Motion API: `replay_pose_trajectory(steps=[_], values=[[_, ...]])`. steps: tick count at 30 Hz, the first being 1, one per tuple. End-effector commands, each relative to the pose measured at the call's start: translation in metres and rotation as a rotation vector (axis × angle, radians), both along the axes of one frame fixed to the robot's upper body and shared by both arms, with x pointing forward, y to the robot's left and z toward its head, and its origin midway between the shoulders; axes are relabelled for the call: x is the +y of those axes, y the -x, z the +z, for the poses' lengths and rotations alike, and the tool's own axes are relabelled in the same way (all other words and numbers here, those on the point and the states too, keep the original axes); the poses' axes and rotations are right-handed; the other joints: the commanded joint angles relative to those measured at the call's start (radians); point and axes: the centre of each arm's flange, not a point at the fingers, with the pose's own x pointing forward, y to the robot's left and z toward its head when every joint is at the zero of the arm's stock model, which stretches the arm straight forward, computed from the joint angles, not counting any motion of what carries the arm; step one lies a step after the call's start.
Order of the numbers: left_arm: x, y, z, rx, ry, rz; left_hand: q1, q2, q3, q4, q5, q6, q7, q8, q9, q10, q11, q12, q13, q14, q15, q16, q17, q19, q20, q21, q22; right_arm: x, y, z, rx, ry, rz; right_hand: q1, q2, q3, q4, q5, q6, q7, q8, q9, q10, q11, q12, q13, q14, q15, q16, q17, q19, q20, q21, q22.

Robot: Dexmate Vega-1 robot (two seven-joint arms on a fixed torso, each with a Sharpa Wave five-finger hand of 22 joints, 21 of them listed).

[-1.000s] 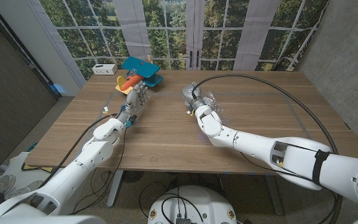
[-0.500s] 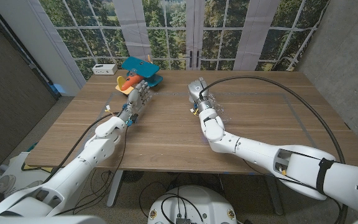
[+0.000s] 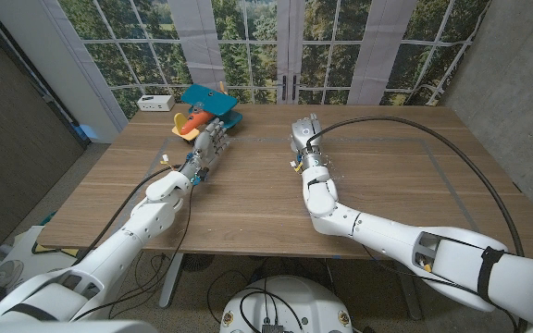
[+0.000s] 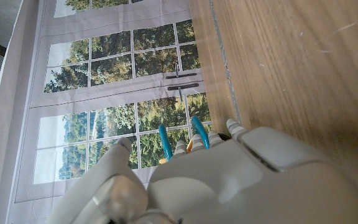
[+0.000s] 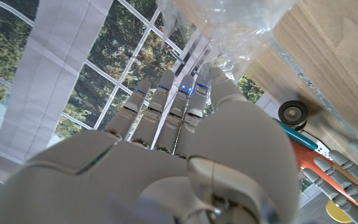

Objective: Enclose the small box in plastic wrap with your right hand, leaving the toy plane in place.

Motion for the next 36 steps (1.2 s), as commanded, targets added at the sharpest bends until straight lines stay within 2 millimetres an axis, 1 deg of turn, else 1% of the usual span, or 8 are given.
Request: replay_pose_trajectory(steps=[1,7,10,15,23,30,34,36], values=[[-0.007,-0.005,0.003,-0.002,-0.005,-0.009,0.008,0.001,0.003,-0.007,-0.005,-0.113,-0.004,-0.001,0.002,-0.16,0.002,0.005,0.005,-0.153,0.008,-0.002,0.003,-0.027,0.004,0.001,0.003,-0.016,0.013,-0.004,-0.034,-0.084,-0.046,0.006,-0.003,0.011,0.002,0.0,0.013,0.007,0.014,0.03,0.011,-0.001,0.005,0.005,0.012,-0.13,-0.003,-0.001,-0.001,0.001,0.0,0.003],[-0.011,-0.008,0.004,-0.001,-0.004,-0.015,0.009,0.001,0.003,-0.008,-0.006,-0.113,-0.004,-0.001,0.002,-0.16,0.002,0.005,0.005,-0.153,0.007,-0.002,0.003,-0.027,0.004,0.001,0.003,-0.019,0.017,-0.011,-0.004,-0.107,-0.047,0.002,-0.003,0.016,0.006,-0.001,0.007,0.008,0.019,0.035,0.01,-0.001,0.004,0.007,0.02,-0.129,-0.005,-0.002,0.007,0.002,0.003,0.003],[-0.013,-0.01,0.004,-0.003,-0.005,-0.021,0.009,0.002,0.004,-0.008,-0.006,-0.114,-0.004,-0.001,0.002,-0.161,0.002,0.005,0.005,-0.154,0.008,-0.002,0.003,-0.027,0.004,0.001,0.003,-0.019,0.017,-0.014,0.029,-0.136,-0.029,-0.001,-0.004,0.021,0.008,-0.004,0.001,0.008,0.023,0.035,0.008,0.003,0.002,0.009,0.047,-0.129,0.004,0.0,0.039,-0.004,0.015,0.003],[-0.015,-0.012,0.005,-0.004,-0.005,-0.022,0.01,0.002,0.004,-0.008,-0.006,-0.114,-0.004,-0.001,0.003,-0.161,0.002,0.005,0.005,-0.154,0.008,-0.002,0.003,-0.028,0.004,0.0,0.003,-0.016,0.019,-0.021,0.057,-0.162,-0.011,0.003,-0.002,0.016,0.007,-0.009,-0.005,0.009,0.027,0.025,0.008,0.006,-0.001,0.013,0.092,-0.136,0.047,0.037,0.097,-0.015,0.04,0.006],[-0.017,-0.012,0.005,-0.003,-0.006,-0.021,0.01,0.002,0.004,-0.009,-0.007,-0.113,-0.004,-0.001,0.003,-0.16,0.005,0.006,0.005,-0.154,0.007,-0.002,0.003,-0.027,0.004,0.0,0.003,-0.016,0.024,-0.028,0.05,-0.159,-0.029,0.004,-0.008,0.018,0.005,-0.01,-0.007,0.005,0.029,0.021,0.008,0.01,-0.002,0.015,0.091,-0.128,0.046,0.043,0.094,-0.011,0.04,0.006],[-0.02,-0.012,0.004,-0.004,-0.008,-0.026,0.011,0.002,0.005,-0.01,-0.007,-0.113,-0.003,-0.001,0.003,-0.16,0.005,0.006,0.005,-0.155,0.007,-0.002,0.003,-0.028,0.004,0.0,0.003,-0.017,0.034,-0.027,0.02,-0.194,-0.031,0.003,-0.011,0.025,0.005,-0.008,-0.005,0.01,0.034,0.018,0.009,0.011,-0.002,0.016,0.096,-0.124,0.041,0.039,0.086,-0.006,0.037,0.007],[-0.021,-0.012,0.003,-0.004,-0.009,-0.031,0.011,0.002,0.005,-0.01,-0.007,-0.113,-0.003,-0.001,0.003,-0.16,0.004,0.006,0.005,-0.154,0.007,-0.002,0.003,-0.027,0.005,0.0,0.003,-0.02,0.04,-0.025,0.0,-0.222,-0.033,0.0,-0.011,0.028,0.006,-0.007,-0.005,0.013,0.039,0.02,0.012,0.016,-0.002,0.018,0.123,-0.122,0.049,0.04,0.101,-0.007,0.044,0.007],[-0.022,-0.012,0.003,-0.005,-0.009,-0.034,0.011,0.002,0.005,-0.01,-0.007,-0.113,-0.003,-0.001,0.003,-0.159,0.004,0.006,0.005,-0.155,0.007,-0.002,0.003,-0.027,0.005,0.0,0.003,-0.022,0.043,-0.024,-0.01,-0.237,-0.034,0.001,-0.011,0.029,0.006,-0.006,-0.004,0.016,0.043,0.02,0.012,0.018,-0.003,0.019,0.155,-0.122,0.067,0.051,0.132,-0.008,0.058,0.009]])
